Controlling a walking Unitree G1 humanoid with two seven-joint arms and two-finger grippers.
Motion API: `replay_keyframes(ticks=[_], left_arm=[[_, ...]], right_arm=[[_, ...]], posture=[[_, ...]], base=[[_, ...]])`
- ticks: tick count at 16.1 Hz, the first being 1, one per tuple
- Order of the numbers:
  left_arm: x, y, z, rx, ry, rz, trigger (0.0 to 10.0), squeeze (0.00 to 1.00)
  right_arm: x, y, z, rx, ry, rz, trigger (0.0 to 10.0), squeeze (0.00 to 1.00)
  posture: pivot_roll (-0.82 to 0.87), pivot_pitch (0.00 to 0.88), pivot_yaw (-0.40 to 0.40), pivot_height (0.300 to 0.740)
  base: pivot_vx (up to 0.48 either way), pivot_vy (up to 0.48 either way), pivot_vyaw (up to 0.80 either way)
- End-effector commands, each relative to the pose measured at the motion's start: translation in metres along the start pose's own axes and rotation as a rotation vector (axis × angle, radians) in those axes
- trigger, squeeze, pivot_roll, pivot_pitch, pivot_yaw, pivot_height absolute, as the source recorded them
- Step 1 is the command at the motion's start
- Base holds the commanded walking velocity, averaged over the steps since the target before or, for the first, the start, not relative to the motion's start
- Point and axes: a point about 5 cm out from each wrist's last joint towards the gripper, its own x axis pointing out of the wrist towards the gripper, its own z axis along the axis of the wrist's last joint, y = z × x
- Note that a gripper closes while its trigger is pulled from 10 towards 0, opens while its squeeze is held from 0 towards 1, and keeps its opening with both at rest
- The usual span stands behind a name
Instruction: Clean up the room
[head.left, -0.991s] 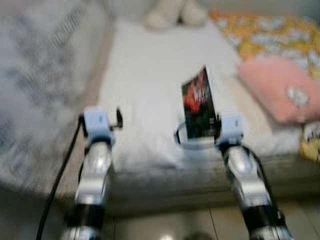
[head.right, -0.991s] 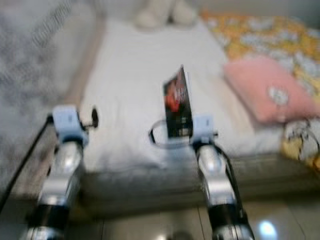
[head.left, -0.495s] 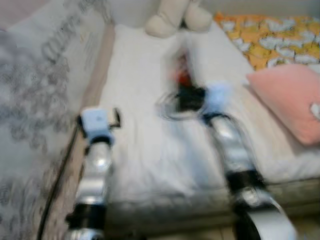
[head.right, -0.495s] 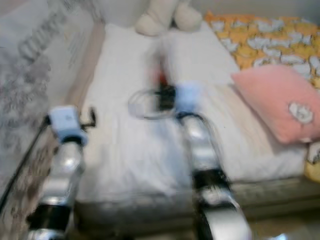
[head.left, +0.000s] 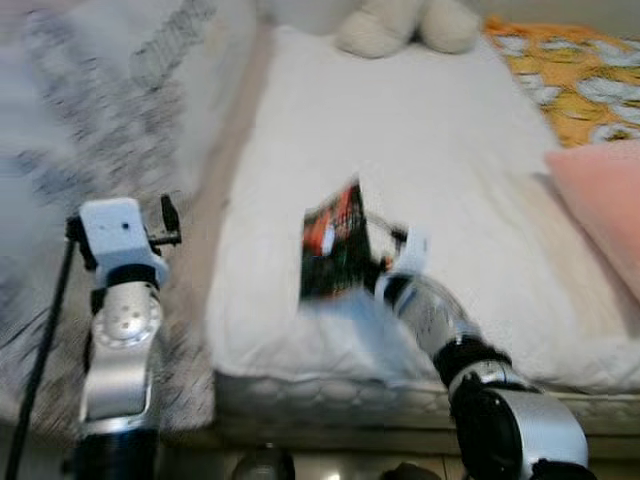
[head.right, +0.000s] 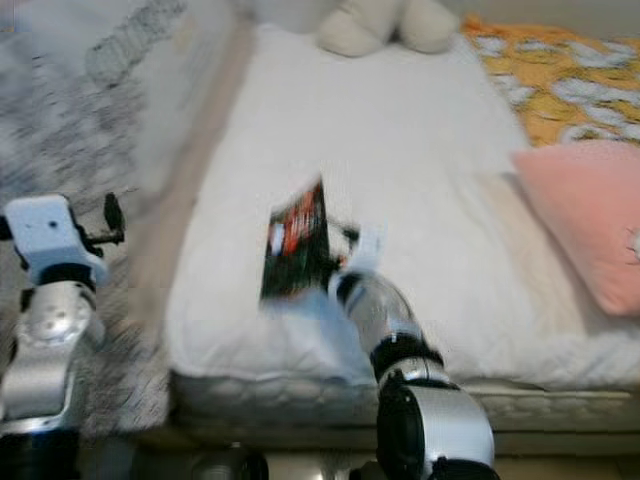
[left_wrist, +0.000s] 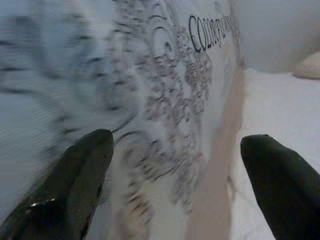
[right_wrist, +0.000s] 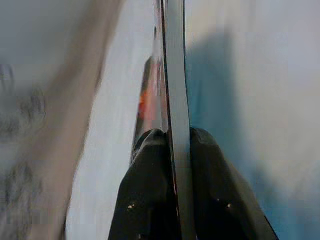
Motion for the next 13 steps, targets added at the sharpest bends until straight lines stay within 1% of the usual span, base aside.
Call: replay_keyframes(ticks=[1,2,3,4,6,7,9,10,11,12,13], left_arm=[[-0.004,0.000,0.006,0.012,0.005,-0.046,10.0,0.00],[-0.009,0.002,0.009,0.021,0.009,-0.073,10.0,0.00],[-0.014,0.002,0.012,0.025,0.004,-0.094,10.0,0.00],[-0.017,0.000,0.014,0.019,0.001,-0.108,10.0,0.00],[-0.025,-0.012,0.016,-0.049,-0.003,-0.185,10.0,0.00],[-0.027,-0.016,0.016,-0.061,0.003,-0.206,10.0,0.00],[-0.028,-0.020,0.015,-0.074,0.010,-0.223,10.0,0.00],[-0.028,-0.028,0.015,-0.096,0.019,-0.266,10.0,0.00],[-0.030,-0.036,0.015,-0.113,0.034,-0.324,10.0,0.00],[-0.043,-0.059,0.006,-0.144,0.127,-0.544,10.0,0.00],[-0.050,-0.064,0.002,-0.133,0.161,-0.635,10.0,0.00]], right_arm=[[-0.003,-0.007,-0.002,-0.003,0.012,-0.017,10.0,0.00],[-0.006,-0.015,-0.009,-0.023,0.038,-0.047,10.0,0.00],[-0.009,-0.022,-0.012,-0.066,0.054,-0.081,10.0,0.00],[-0.011,-0.028,-0.011,-0.109,0.050,-0.115,10.0,0.00],[-0.018,-0.042,0.013,-0.271,-0.048,-0.243,10.0,0.00],[-0.019,-0.044,0.022,-0.294,-0.089,-0.261,10.0,0.00],[-0.021,-0.046,0.029,-0.308,-0.127,-0.282,10.0,0.00],[-0.022,-0.048,0.030,-0.304,-0.127,-0.293,10.0,0.00],[-0.022,-0.049,0.030,-0.297,-0.128,-0.300,10.0,0.00],[-0.024,-0.051,0.033,-0.284,-0.137,-0.322,10.0,0.00],[-0.024,-0.052,0.034,-0.281,-0.142,-0.335,10.0,0.00]], posture=[[0.12,0.148,0.046,0.736],[0.14,0.157,0.049,0.736],[0.15,0.160,0.050,0.736],[0.15,0.159,0.050,0.736],[0.15,0.156,0.047,0.736],[0.14,0.154,0.045,0.736],[0.13,0.150,0.045,0.736],[0.12,0.146,0.047,0.736],[0.12,0.146,0.047,0.736],[0.11,0.149,0.050,0.736],[0.11,0.149,0.050,0.736]], base=[[0.000,0.000,0.00],[0.000,0.000,0.00],[0.000,0.000,0.00],[0.000,0.000,0.00],[0.000,0.000,0.00],[0.000,0.000,0.00],[0.000,0.000,0.00],[0.000,0.000,0.00],[0.000,0.000,0.00],[0.000,0.000,0.00],[0.000,0.000,0.00]])
